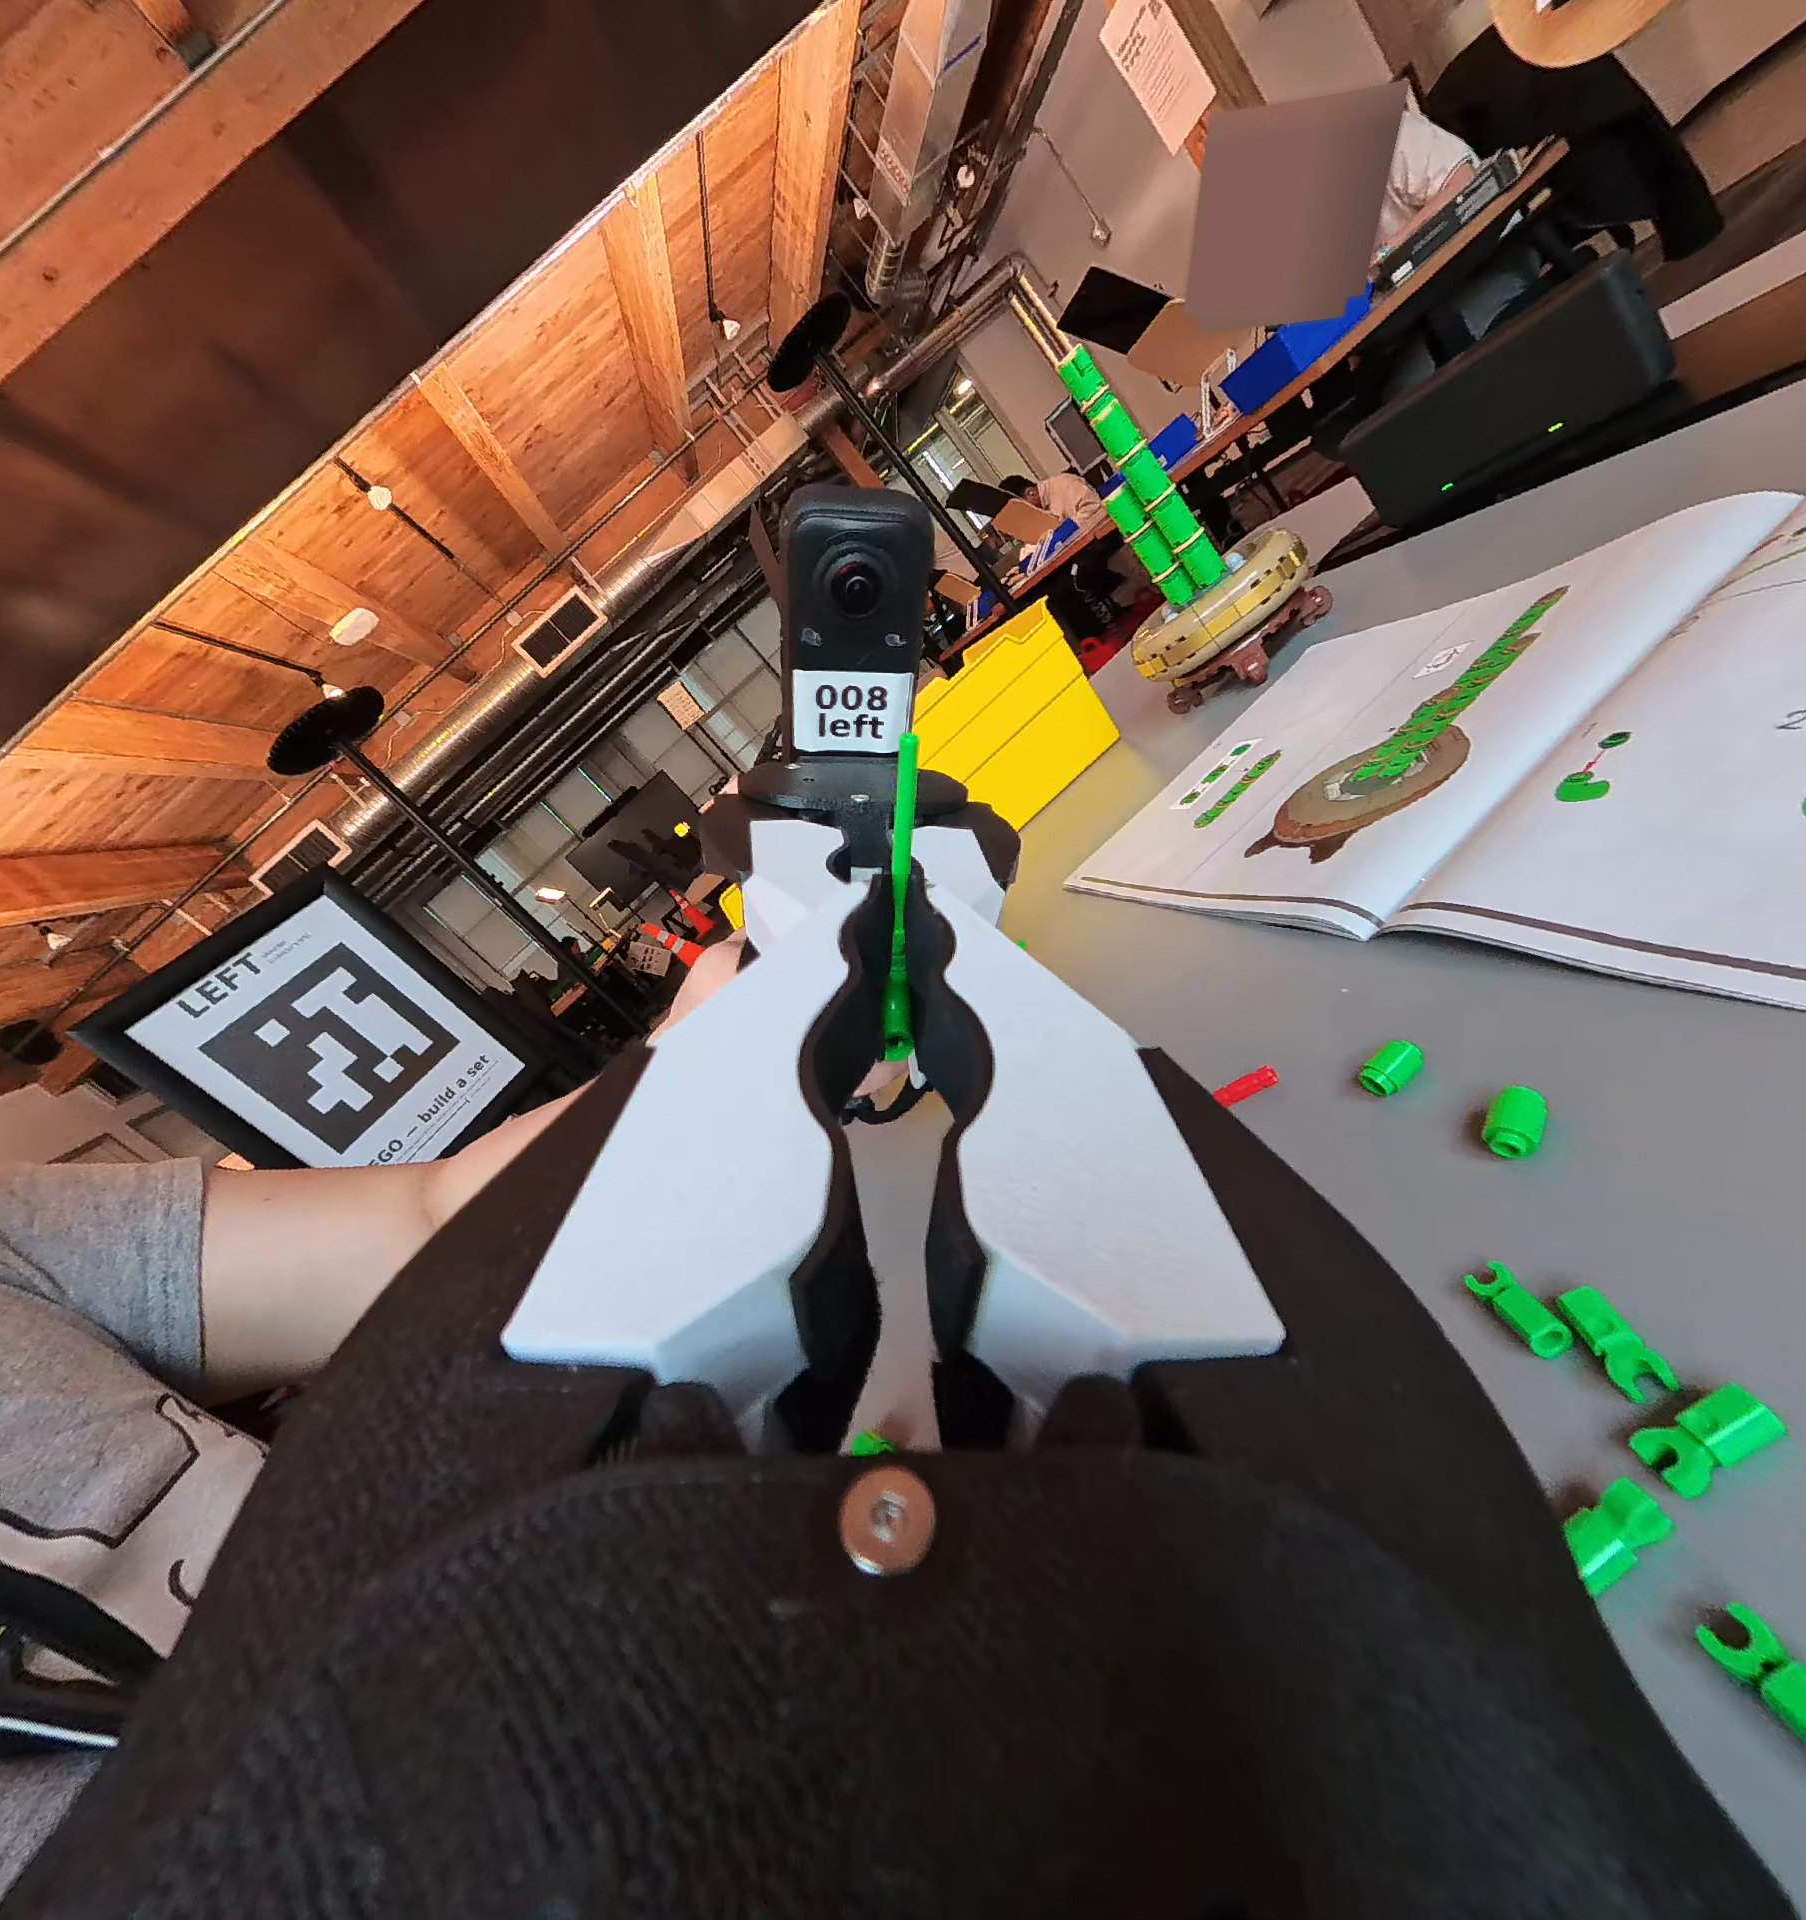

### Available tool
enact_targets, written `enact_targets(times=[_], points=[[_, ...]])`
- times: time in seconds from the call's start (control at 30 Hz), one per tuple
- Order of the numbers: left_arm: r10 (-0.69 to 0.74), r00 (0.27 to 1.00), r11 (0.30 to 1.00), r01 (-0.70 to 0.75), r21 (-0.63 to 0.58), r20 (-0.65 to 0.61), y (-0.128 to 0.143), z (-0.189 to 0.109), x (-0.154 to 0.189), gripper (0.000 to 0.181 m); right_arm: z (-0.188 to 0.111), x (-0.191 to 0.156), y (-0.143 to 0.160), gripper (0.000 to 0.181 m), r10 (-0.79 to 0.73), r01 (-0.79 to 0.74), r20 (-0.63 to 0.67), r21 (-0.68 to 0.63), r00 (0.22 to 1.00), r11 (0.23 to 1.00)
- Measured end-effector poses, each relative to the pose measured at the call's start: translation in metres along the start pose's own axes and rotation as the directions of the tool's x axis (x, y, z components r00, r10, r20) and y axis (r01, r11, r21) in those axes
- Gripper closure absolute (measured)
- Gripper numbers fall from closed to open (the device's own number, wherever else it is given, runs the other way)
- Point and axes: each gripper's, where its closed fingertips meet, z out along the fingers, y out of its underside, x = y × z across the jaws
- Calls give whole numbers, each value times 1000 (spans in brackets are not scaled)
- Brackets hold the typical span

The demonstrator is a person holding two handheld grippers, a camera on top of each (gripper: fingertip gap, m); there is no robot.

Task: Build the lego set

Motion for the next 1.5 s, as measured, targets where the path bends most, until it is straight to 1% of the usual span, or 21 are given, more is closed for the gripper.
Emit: enact_targets(times=[0.43,1.3,1.4,1.5], points=[[36,999,999,-35,-25,32,2,-1,-1,178,1,0,4,181,0,0,-4,-25,1000,1000],[46,997,998,-43,-54,54,5,-6,-5,178,3,2,11,181,-28,26,-29,-76,999,997],[57,997,997,-54,-47,52,1,-5,-4,177,3,2,7,181,-42,40,-29,-54,999,998],[35,999,999,-35,-14,7,-5,-4,1,175,1,1,-2,181,19,-19,12,-13,1000,1000]])
